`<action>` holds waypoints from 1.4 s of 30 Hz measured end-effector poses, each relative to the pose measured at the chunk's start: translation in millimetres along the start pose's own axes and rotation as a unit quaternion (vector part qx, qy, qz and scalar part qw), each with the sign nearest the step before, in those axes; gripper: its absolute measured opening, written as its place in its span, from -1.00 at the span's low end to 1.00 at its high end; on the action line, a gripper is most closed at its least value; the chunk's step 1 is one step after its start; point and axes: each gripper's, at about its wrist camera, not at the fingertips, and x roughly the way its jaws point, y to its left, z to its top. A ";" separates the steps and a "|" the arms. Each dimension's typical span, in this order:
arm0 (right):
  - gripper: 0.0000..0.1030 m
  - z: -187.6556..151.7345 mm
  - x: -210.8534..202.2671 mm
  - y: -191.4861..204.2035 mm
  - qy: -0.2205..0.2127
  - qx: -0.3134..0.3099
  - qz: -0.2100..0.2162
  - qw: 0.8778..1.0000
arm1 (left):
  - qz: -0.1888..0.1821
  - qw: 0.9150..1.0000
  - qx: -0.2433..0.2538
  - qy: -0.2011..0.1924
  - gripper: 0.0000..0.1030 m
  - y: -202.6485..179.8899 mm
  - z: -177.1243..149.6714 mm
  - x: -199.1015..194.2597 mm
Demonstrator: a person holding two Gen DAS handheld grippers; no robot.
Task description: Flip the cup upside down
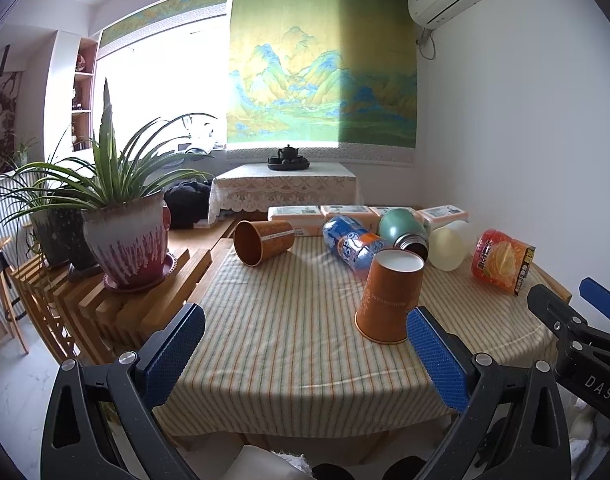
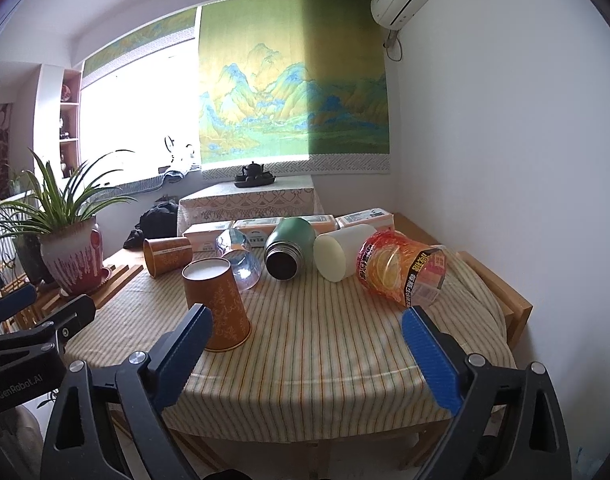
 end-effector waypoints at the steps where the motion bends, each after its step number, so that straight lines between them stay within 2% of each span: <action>1: 0.83 0.5 -0.8 -1.0 -0.002 0.002 -0.003 1.000 | 0.000 1.000 0.000 0.000 0.99 -0.8 0.2 0.3; 14: 0.83 1.4 -4.9 -10.6 -0.018 0.007 -0.024 1.000 | 0.014 1.000 -0.003 -0.012 0.99 -1.3 2.3 3.3; 42: 0.83 2.0 -1.5 -12.4 -0.015 0.009 -0.026 1.000 | 0.015 1.000 -0.006 -0.018 0.99 -0.6 7.7 3.5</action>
